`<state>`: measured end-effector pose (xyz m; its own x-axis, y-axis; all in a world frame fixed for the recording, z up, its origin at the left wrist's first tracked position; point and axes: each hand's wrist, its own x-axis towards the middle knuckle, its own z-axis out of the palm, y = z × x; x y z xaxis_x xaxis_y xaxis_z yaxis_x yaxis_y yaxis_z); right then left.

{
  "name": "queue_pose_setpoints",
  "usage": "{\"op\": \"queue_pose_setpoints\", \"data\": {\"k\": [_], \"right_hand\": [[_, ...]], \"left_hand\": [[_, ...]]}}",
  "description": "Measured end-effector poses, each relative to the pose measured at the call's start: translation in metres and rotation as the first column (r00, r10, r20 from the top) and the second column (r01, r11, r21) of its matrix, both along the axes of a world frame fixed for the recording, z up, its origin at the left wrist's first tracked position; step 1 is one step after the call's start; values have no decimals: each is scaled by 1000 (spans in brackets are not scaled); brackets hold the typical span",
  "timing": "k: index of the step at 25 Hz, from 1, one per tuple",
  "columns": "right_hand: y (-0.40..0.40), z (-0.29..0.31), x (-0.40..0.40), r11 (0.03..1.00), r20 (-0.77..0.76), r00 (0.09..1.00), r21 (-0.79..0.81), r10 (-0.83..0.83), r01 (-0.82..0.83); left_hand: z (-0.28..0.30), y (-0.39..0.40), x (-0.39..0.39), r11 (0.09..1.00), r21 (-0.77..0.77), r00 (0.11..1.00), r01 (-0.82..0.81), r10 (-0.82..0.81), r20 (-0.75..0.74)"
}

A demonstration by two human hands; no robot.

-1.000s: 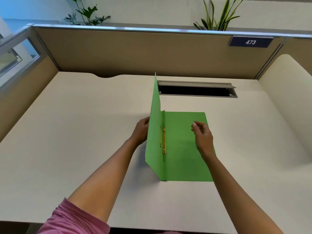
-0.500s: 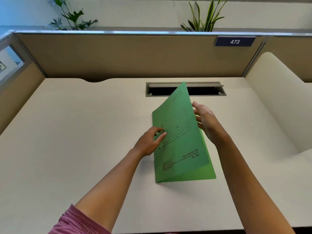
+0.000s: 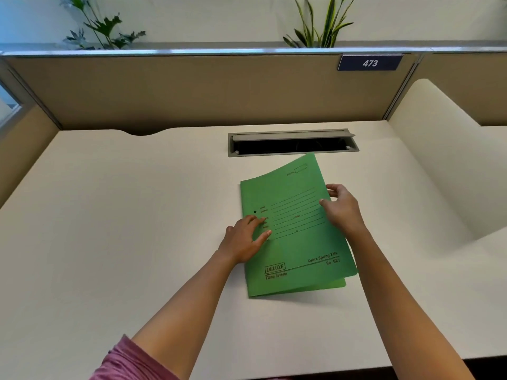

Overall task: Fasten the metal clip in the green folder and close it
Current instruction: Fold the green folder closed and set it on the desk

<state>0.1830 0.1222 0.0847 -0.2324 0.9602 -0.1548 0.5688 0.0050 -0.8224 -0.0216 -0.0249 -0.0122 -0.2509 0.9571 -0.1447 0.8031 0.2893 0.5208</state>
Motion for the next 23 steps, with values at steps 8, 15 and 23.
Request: {"op": "queue_pose_setpoints", "data": {"k": [8,15,23], "right_hand": [[-3,-61,16,999,158,986,7,49,-51],[-15,-100,32,988,180,971,-14,156,-156],[-32,-123,33,974,200,958,53,207,-221]], "left_hand": [[-9,6,5,996,-83,992,-20,9,-127],[-16,9,12,992,-117,987,-46,27,-161],[-7,13,22,976,13,976,-216,216,34]]}}
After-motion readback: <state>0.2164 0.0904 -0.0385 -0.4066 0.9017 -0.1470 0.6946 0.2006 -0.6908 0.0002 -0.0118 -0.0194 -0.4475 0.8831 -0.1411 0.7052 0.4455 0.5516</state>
